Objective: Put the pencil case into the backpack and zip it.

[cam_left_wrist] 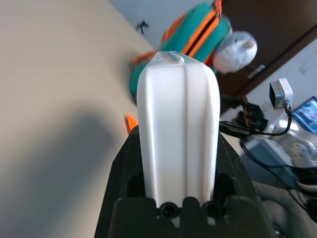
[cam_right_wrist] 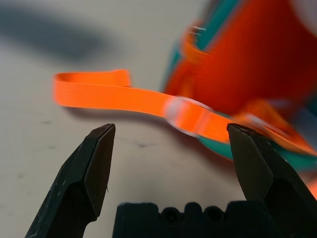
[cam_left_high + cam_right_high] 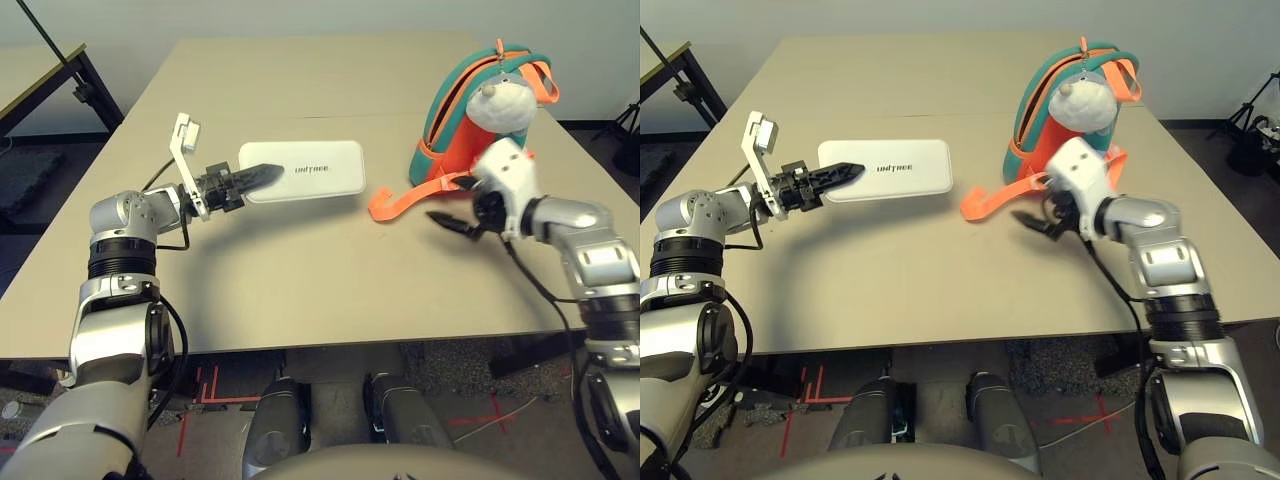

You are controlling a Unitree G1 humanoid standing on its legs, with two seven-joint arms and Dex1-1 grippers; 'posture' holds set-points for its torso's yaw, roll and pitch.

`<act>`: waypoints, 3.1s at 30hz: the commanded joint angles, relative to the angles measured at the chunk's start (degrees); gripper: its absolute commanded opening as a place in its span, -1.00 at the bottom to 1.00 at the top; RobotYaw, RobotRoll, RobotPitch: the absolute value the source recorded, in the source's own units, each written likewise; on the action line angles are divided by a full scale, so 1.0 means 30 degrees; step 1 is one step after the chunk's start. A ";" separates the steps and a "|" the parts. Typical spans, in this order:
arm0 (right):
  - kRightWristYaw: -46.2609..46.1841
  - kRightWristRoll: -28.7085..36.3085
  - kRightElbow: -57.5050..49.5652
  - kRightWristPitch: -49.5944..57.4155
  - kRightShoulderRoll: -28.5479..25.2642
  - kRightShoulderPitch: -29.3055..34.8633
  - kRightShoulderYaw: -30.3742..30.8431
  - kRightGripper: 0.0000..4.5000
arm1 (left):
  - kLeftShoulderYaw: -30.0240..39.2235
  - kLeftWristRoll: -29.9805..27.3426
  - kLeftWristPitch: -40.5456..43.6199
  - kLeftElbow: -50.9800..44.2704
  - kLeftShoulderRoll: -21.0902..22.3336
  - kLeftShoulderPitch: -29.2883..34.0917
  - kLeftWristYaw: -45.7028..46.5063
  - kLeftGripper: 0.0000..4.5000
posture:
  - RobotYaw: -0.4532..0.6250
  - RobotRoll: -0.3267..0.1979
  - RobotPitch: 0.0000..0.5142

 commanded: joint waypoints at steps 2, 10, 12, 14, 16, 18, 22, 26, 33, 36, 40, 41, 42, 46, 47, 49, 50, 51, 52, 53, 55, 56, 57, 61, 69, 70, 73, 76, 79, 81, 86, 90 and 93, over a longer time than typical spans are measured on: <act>-0.1433 0.0716 -0.0340 0.0936 -0.0136 0.0698 -0.1137 1.00 | 0.0143 -0.0335 -0.0795 -0.0991 -0.0473 0.0317 0.0644 -0.39 | -0.51 0.25 -0.79; -0.6018 0.0660 0.2990 -0.0025 0.1001 -0.1218 -0.2688 1.00 | -0.0127 -0.0306 -0.1695 -0.1643 -0.0671 0.0392 0.1075 -0.39 | -0.50 0.25 -0.83; -0.6658 0.0684 0.4018 -0.0543 0.1296 -0.1920 -0.2728 1.00 | -0.0180 -0.0333 -0.1706 -0.1630 -0.0649 0.0378 0.1023 -0.39 | -0.50 0.25 -0.84; -0.6941 0.0674 0.5510 -0.1285 0.1578 -0.2802 -0.2534 1.00 | -0.0225 -0.0382 -0.1661 -0.1640 -0.0660 0.0352 0.0985 -0.39 | -0.49 0.25 -0.85; -0.7116 0.0757 0.7063 -0.2001 0.1931 -0.3689 -0.2412 1.00 | -0.0264 -0.0466 -0.1576 -0.1693 -0.0659 0.0358 0.0895 -0.39 | -0.48 0.25 -0.85; -0.7263 0.0701 0.8686 -0.2844 0.2177 -0.4532 -0.2300 1.00 | -0.0283 -0.0541 -0.1474 -0.1846 -0.0642 0.0438 0.0910 -0.39 | -0.46 0.25 -0.85; -0.7412 0.0628 1.1689 -0.4454 0.2416 -0.5872 -0.2159 1.00 | -0.0255 -0.0689 -0.1280 -0.2168 -0.0523 0.0667 0.0963 -0.39 | -0.43 0.25 -0.85; -0.7608 0.0834 1.4232 -0.6132 0.2624 -0.6822 -0.2408 1.00 | -0.0202 -0.0904 -0.1068 -0.2547 -0.0390 0.0974 0.0994 -0.39 | -0.41 0.25 -0.85; -0.7455 0.1407 1.5799 -0.7962 0.2711 -0.7274 -0.2563 1.00 | -0.0146 -0.1261 -0.0691 -0.3107 -0.0259 0.1396 0.1055 -0.39 | -0.40 0.25 -0.85; -0.6917 0.1892 1.5691 -0.8415 0.2778 -0.7249 -0.2707 1.00 | -0.0241 -0.1344 -0.0624 -0.3169 -0.0236 0.1479 0.1029 -0.39 | -0.40 0.25 -0.85; -0.6509 0.2268 1.5669 -0.8832 0.2825 -0.7238 -0.2707 1.00 | -0.0344 -0.1339 -0.0631 -0.3079 -0.0256 0.1422 0.0939 -0.39 | -0.41 0.25 -0.85; -0.6374 0.2337 1.5677 -0.8859 0.2833 -0.7223 -0.2687 1.00 | -0.0378 -0.1343 -0.0624 -0.3077 -0.0266 0.1410 0.0894 -0.39 | -0.41 0.25 -0.85; -0.6316 0.2377 1.5671 -0.8871 0.2846 -0.7197 -0.2664 1.00 | -0.0416 -0.1351 -0.0607 -0.3088 -0.0276 0.1401 0.0846 -0.39 | -0.41 0.25 -0.85; -0.6260 0.2415 1.5595 -0.8938 0.2882 -0.7104 -0.2555 0.83 | -0.0487 -0.1349 -0.0576 -0.3100 -0.0273 0.1392 0.0775 -0.39 | -0.41 0.25 -0.85; -0.6083 0.2467 1.5548 -0.8931 0.2900 -0.7084 -0.2508 0.86 | -0.0499 -0.1335 -0.0576 -0.3085 -0.0262 0.1384 0.0772 -0.39 | -0.41 0.25 -0.85; -0.5914 0.2515 1.5518 -0.8932 0.2934 -0.7086 -0.2452 0.98 | -0.0519 -0.1302 -0.0585 -0.3023 -0.0239 0.1350 0.0753 -0.39 | -0.41 0.25 -0.85; -0.5895 0.2559 1.5549 -0.8902 0.2970 -0.7112 -0.2476 1.00 | -0.0531 -0.1294 -0.0570 -0.3023 -0.0229 0.1352 0.0750 -0.39 | -0.41 0.25 -0.85; -0.5959 0.2539 1.5655 -0.8915 0.2995 -0.7165 -0.2484 1.00 | -0.0548 -0.1291 -0.0554 -0.3044 -0.0220 0.1367 0.0736 -0.39 | -0.41 0.25 -0.85; -0.6089 0.2513 1.5790 -0.8961 0.3010 -0.7232 -0.2502 1.00 | -0.0562 -0.1299 -0.0525 -0.3079 -0.0217 0.1381 0.0729 -0.39 | -0.41 0.25 -0.85; -0.6118 0.2558 1.5887 -0.9019 0.3041 -0.7282 -0.2551 1.00 | -0.0575 -0.1303 -0.0511 -0.3104 -0.0215 0.1392 0.0719 -0.39 | -0.41 0.25 -0.85; -0.6171 0.2659 1.6013 -0.9101 0.3077 -0.7354 -0.2649 1.00 | -0.0594 -0.1292 -0.0506 -0.3102 -0.0207 0.1391 0.0705 -0.39 | -0.40 0.25 -0.86; -0.6177 0.2706 1.6061 -0.9093 0.3080 -0.7382 -0.2681 1.00 | -0.0600 -0.1286 -0.0505 -0.3097 -0.0200 0.1390 0.0696 -0.39 | -0.40 0.25 -0.86; -0.6185 0.2718 1.6108 -0.9117 0.3070 -0.7410 -0.2683 1.00 | -0.0610 -0.1284 -0.0487 -0.3117 -0.0185 0.1408 0.0686 -0.39 | -0.40 0.25 -0.86; -0.6121 0.2727 1.6275 -0.9192 0.3039 -0.7517 -0.2668 1.00 | -0.0628 -0.1321 -0.0397 -0.3191 -0.0155 0.1453 0.0653 -0.39 | -0.40 0.25 -0.87; -0.6361 0.2635 1.6670 -0.9348 0.2947 -0.7715 -0.2789 1.00 | -0.0763 -0.1350 -0.0308 -0.3269 -0.0201 0.1470 0.0490 -0.39 | -0.41 0.25 -0.87; -0.6401 0.2620 1.6714 -0.9359 0.2935 -0.7740 -0.2796 1.00 | -0.0772 -0.1336 -0.0306 -0.3253 -0.0197 0.1459 0.0470 -0.39 | -0.41 0.25 -0.87; -0.6465 0.2579 1.6857 -0.9398 0.2917 -0.7821 -0.2812 1.00 | -0.0775 -0.1292 -0.0328 -0.3158 -0.0187 0.1420 0.0421 -0.39 | -0.41 0.25 -0.87; -0.6585 0.2529 1.6960 -0.9468 0.2881 -0.7841 -0.2829 1.00 | -0.0777 -0.1288 -0.0311 -0.3185 -0.0175 0.1431 0.0412 -0.39 | -0.41 0.25 -0.87; -0.6610 0.2537 1.7035 -0.9517 0.2854 -0.7858 -0.2845 1.00 | -0.0802 -0.1300 -0.0303 -0.3183 -0.0172 0.1412 0.0399 -0.39 | -0.41 0.25 -0.87; -0.6613 0.2543 1.7066 -0.9535 0.2839 -0.7873 -0.2855 1.00 | -0.0830 -0.1321 -0.0278 -0.3212 -0.0177 0.1401 0.0402 -0.39 | -0.41 0.25 -0.88; -0.6648 0.2519 1.7127 -0.9575 0.2797 -0.7909 -0.2878 1.00 | -0.0930 -0.1295 -0.0299 -0.3153 -0.0207 0.1342 0.0350 -0.39 | -0.42 0.25 -0.90; -0.6677 0.2490 1.7129 -0.9603 0.2748 -0.7910 -0.2890 1.00 | -0.1013 -0.1283 -0.0318 -0.3122 -0.0240 0.1318 0.0318 -0.39 | -0.42 0.25 -0.91; -0.6746 0.2429 1.7123 -0.9573 0.2667 -0.7890 -0.2862 1.00 | -0.1069 -0.1280 -0.0351 -0.3108 -0.0263 0.1314 0.0344 -0.39 | -0.42 0.25 -0.91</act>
